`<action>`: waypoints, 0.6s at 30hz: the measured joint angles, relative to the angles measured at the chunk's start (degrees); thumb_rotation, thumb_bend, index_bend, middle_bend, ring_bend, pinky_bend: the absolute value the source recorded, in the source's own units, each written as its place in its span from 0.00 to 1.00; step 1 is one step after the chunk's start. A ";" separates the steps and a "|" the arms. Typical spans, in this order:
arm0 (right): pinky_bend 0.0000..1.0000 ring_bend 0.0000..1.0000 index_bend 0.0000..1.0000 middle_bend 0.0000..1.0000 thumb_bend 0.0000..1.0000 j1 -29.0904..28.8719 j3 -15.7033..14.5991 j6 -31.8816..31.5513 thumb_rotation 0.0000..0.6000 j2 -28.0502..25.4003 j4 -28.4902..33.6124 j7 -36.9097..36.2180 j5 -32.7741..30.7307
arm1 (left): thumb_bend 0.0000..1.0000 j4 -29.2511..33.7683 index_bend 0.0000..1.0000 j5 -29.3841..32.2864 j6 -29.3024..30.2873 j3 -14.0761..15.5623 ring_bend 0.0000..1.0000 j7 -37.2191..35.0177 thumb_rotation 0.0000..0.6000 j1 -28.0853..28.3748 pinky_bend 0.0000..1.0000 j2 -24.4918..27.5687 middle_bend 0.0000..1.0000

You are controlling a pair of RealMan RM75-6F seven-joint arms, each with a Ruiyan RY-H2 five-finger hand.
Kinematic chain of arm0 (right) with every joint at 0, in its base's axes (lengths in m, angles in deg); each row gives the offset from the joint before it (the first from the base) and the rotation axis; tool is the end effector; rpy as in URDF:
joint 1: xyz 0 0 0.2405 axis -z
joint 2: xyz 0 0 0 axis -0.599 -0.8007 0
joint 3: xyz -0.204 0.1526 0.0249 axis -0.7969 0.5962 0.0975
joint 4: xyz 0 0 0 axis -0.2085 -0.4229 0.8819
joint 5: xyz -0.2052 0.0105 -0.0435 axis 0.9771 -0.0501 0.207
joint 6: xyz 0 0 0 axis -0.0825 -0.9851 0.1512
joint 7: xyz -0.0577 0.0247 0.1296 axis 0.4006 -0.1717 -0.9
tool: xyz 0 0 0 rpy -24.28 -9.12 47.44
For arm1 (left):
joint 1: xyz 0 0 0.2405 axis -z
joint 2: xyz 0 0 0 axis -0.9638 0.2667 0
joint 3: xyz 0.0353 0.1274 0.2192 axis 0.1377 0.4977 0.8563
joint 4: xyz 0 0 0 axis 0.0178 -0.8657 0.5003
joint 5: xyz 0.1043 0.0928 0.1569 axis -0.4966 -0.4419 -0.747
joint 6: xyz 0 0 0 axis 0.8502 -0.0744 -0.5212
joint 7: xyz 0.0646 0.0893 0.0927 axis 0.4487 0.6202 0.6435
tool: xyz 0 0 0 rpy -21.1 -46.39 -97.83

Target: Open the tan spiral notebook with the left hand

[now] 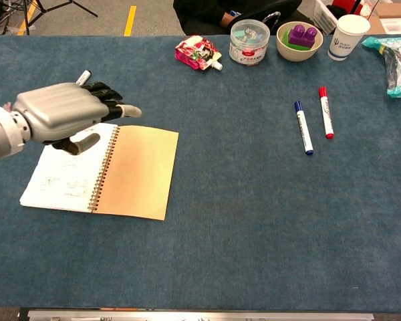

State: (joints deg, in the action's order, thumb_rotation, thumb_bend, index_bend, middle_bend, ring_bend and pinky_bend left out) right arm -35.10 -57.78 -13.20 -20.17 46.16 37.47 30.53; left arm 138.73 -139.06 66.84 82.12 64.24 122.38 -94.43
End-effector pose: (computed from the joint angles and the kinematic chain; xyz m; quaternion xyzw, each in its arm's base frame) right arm -0.3474 -0.1494 0.1910 0.5357 -0.3902 0.4121 0.6253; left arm -0.1454 0.2619 0.0534 -0.8680 -0.2641 -0.2040 0.3677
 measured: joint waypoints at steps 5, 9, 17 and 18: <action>0.27 0.15 0.24 0.25 0.23 -0.26 0.07 -0.02 1.00 -0.13 0.61 0.57 0.37 | 0.58 -2.92 0.06 -1.39 0.46 1.55 0.06 -4.36 1.00 -2.94 0.00 1.74 0.15; 0.27 0.15 0.24 0.25 0.23 -0.36 0.08 0.34 1.00 -0.46 0.99 0.95 0.17 | 0.58 -4.22 0.06 -3.83 3.84 1.48 0.06 -8.55 1.00 -5.98 0.00 2.48 0.15; 0.27 0.15 0.24 0.25 0.23 -1.13 0.11 1.59 1.00 -1.98 3.10 3.28 0.14 | 0.58 -8.32 0.06 -7.65 17.07 0.26 0.06 -15.74 1.00 -15.30 0.00 1.48 0.12; 0.27 0.15 0.24 0.25 0.23 -1.25 0.09 1.80 1.00 -2.18 3.42 3.67 0.18 | 0.57 -9.26 0.06 -8.13 19.38 0.04 0.06 -16.83 1.00 -17.08 0.00 0.97 0.12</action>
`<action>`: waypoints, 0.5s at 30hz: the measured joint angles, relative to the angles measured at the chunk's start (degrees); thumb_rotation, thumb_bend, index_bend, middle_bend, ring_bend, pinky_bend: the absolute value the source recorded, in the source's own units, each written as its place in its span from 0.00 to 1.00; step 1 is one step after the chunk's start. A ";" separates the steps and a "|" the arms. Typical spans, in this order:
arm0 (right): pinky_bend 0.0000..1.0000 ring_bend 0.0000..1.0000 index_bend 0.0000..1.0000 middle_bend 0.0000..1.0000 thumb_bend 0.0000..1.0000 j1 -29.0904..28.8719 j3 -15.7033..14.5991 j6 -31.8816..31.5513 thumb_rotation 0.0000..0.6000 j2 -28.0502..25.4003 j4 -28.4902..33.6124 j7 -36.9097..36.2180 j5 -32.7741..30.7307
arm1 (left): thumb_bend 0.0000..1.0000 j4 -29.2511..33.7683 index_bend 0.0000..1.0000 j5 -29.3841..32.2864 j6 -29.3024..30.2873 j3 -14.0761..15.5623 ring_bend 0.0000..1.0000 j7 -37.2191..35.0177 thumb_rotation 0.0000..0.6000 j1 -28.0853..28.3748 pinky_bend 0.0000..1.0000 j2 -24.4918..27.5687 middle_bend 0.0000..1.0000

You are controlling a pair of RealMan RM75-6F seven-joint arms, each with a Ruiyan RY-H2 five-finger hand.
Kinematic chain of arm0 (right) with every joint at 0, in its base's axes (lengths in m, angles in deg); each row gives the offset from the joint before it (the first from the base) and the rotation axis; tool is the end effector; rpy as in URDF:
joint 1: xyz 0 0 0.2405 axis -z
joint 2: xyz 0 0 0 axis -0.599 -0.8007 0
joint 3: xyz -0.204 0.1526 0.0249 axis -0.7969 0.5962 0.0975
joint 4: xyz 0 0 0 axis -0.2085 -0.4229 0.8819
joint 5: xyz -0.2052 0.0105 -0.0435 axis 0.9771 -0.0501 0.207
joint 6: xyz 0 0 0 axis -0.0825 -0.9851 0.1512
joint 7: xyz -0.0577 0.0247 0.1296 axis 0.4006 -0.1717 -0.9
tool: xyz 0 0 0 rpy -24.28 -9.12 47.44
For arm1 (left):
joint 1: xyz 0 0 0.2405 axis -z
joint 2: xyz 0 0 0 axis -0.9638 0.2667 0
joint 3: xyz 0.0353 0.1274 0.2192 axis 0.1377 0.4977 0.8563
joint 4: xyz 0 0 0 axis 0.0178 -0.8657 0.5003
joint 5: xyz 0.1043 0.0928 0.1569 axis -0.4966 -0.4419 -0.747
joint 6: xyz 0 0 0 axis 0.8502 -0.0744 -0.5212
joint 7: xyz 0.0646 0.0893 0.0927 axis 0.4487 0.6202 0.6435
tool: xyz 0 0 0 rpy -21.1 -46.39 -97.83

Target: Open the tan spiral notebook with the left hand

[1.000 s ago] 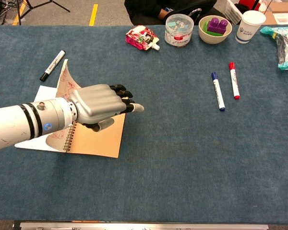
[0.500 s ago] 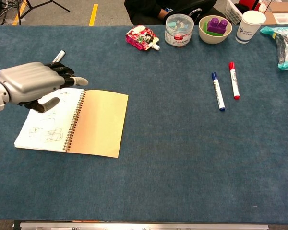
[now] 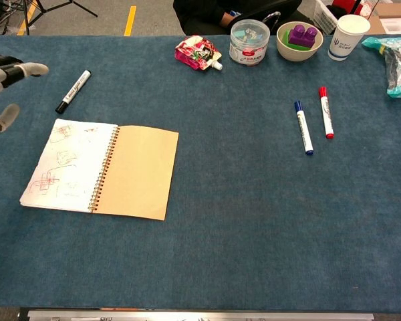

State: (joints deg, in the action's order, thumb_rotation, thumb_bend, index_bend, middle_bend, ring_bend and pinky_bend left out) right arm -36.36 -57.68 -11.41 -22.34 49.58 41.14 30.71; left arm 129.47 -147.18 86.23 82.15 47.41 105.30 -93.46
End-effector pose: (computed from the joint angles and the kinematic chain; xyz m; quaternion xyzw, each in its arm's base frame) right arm -0.3372 -0.1580 0.1930 0.5547 -0.3823 0.3975 0.6229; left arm -0.2316 0.2524 0.1113 -0.7227 -0.3527 -0.2829 0.5227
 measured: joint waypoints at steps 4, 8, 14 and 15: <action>0.27 0.15 0.24 0.25 0.23 -0.65 -0.12 1.15 1.00 -0.98 1.80 1.78 0.13 | 0.50 -3.44 0.06 -1.12 7.13 -0.90 0.06 -3.53 1.00 -5.82 0.00 -2.01 0.10; 0.27 0.15 0.24 0.25 0.23 -1.08 -0.24 1.76 1.00 -1.79 3.79 3.37 0.24 | 0.45 -6.99 0.06 -2.74 13.05 -1.65 0.06 -8.81 1.00 -11.26 0.00 -4.18 0.10; 0.27 0.15 0.24 0.25 0.23 -1.66 -0.65 2.89 1.00 -2.46 5.91 5.36 0.37 | 0.44 -11.87 0.06 -5.99 17.40 -1.76 0.06 -12.94 1.00 -17.26 0.00 -6.13 0.10; 0.27 0.15 0.24 0.25 0.23 -1.77 -0.71 3.03 1.00 -2.53 6.11 5.51 0.45 | 0.44 -12.10 0.06 -6.17 17.63 -1.78 0.06 -13.20 1.00 -17.99 0.00 -6.19 0.10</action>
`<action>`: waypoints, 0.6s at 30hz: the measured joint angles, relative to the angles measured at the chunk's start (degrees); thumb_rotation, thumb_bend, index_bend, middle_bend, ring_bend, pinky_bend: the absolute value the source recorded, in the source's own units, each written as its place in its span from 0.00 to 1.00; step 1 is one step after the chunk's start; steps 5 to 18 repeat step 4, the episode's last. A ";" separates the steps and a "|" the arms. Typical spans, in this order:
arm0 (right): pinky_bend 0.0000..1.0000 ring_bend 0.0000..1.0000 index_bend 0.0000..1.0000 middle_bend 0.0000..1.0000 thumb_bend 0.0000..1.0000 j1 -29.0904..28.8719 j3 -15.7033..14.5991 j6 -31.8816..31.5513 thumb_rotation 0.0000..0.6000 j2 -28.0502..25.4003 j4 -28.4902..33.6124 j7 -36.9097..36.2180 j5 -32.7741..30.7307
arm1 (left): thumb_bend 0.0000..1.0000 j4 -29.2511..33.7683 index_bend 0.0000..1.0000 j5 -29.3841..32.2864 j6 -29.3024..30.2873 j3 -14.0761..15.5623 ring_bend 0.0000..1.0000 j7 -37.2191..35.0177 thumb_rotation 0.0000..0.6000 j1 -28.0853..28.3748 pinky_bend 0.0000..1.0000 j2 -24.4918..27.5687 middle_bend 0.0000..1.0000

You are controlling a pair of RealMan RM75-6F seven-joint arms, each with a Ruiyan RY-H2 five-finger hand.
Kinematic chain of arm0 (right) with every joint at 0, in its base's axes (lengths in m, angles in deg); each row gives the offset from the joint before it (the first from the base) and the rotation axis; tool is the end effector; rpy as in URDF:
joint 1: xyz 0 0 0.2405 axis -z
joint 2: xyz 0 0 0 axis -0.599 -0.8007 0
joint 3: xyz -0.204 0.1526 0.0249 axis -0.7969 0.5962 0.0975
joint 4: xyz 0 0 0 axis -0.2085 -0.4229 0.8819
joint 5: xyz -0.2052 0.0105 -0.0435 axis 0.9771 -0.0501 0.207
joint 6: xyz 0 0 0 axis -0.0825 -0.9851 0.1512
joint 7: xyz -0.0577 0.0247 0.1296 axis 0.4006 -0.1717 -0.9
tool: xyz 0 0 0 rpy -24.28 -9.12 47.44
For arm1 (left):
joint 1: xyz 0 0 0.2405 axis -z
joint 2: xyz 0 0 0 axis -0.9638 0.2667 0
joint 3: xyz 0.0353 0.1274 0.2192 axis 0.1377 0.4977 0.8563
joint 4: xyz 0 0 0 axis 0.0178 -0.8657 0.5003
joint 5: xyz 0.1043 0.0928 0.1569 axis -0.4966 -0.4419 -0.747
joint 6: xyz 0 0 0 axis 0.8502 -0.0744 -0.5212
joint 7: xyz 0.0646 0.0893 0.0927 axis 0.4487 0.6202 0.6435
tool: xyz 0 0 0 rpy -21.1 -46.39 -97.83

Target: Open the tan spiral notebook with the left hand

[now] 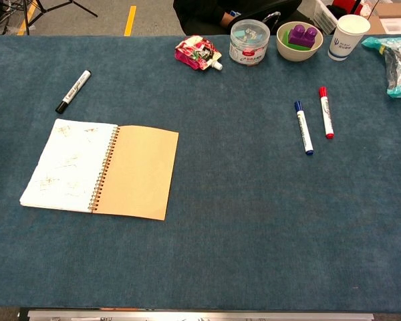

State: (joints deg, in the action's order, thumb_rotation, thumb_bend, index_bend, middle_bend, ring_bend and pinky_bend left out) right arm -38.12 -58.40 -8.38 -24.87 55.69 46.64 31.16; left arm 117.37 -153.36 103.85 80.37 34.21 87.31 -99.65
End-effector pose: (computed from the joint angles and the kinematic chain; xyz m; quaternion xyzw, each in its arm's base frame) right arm -0.3183 -0.1657 0.1867 0.5834 -0.3837 0.3779 0.6079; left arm -0.3023 0.1921 0.1374 -0.5796 -0.3851 -0.3545 0.6246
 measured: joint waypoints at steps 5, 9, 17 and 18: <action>0.27 0.15 0.24 0.25 0.23 -0.45 -0.18 0.39 1.00 -0.11 0.64 0.67 0.52 | 0.44 -0.22 0.06 -0.78 0.59 -0.33 0.06 -0.59 1.00 -1.83 0.00 0.07 0.10; 0.27 0.15 0.24 0.25 0.23 -0.45 -0.18 0.39 1.00 -0.11 0.64 0.67 0.52 | 0.44 -0.22 0.06 -0.78 0.59 -0.33 0.06 -0.59 1.00 -1.83 0.00 0.07 0.10; 0.27 0.15 0.24 0.25 0.23 -0.45 -0.18 0.39 1.00 -0.11 0.64 0.67 0.52 | 0.44 -0.22 0.06 -0.78 0.59 -0.33 0.06 -0.59 1.00 -1.83 0.00 0.07 0.10; 0.27 0.15 0.24 0.25 0.23 -0.45 -0.18 0.39 1.00 -0.11 0.64 0.67 0.52 | 0.44 -0.22 0.06 -0.78 0.59 -0.33 0.06 -0.59 1.00 -1.83 0.00 0.07 0.10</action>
